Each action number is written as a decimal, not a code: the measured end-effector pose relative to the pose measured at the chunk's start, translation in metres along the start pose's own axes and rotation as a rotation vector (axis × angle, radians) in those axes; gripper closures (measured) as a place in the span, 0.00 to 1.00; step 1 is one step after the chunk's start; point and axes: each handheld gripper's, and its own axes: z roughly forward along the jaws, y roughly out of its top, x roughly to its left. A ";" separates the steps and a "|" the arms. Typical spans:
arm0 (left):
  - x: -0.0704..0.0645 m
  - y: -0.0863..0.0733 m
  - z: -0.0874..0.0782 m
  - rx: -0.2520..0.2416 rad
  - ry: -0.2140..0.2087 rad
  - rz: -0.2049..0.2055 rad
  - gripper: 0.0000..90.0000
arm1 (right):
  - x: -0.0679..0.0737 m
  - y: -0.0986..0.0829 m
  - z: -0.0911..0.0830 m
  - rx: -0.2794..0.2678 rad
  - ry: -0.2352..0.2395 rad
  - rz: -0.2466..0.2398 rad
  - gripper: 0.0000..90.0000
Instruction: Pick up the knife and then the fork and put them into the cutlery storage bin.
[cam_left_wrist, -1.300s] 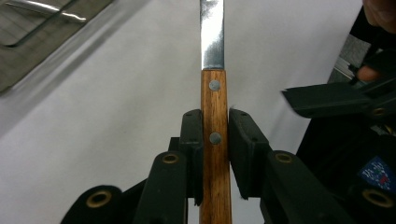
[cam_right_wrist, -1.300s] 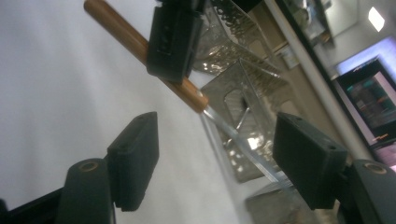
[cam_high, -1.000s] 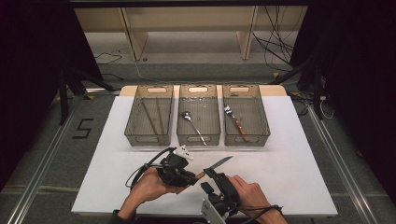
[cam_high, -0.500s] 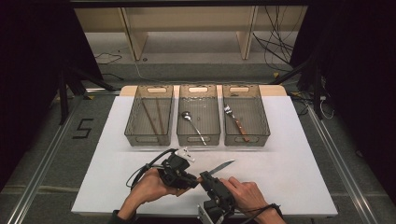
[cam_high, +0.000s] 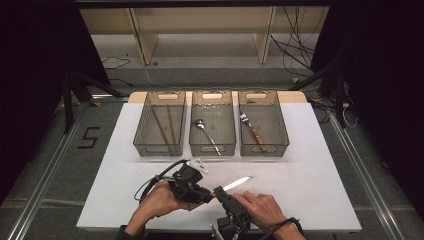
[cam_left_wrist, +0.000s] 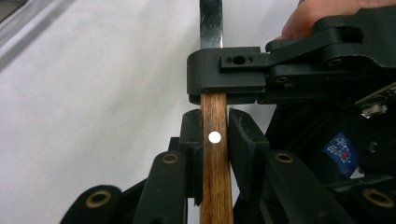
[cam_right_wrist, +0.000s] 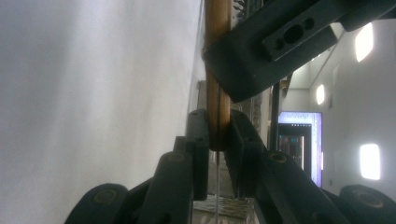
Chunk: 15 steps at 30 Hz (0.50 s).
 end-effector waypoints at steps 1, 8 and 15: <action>0.000 0.000 0.000 -0.006 -0.004 -0.010 0.83 | 0.000 0.000 0.000 -0.003 0.002 -0.001 0.90; 0.004 -0.002 -0.016 -0.046 0.037 -0.033 0.64 | -0.001 -0.004 0.000 0.020 0.006 -0.002 0.90; 0.023 -0.013 -0.047 -0.178 0.100 -0.104 0.49 | -0.006 -0.015 -0.002 0.052 0.005 0.032 0.90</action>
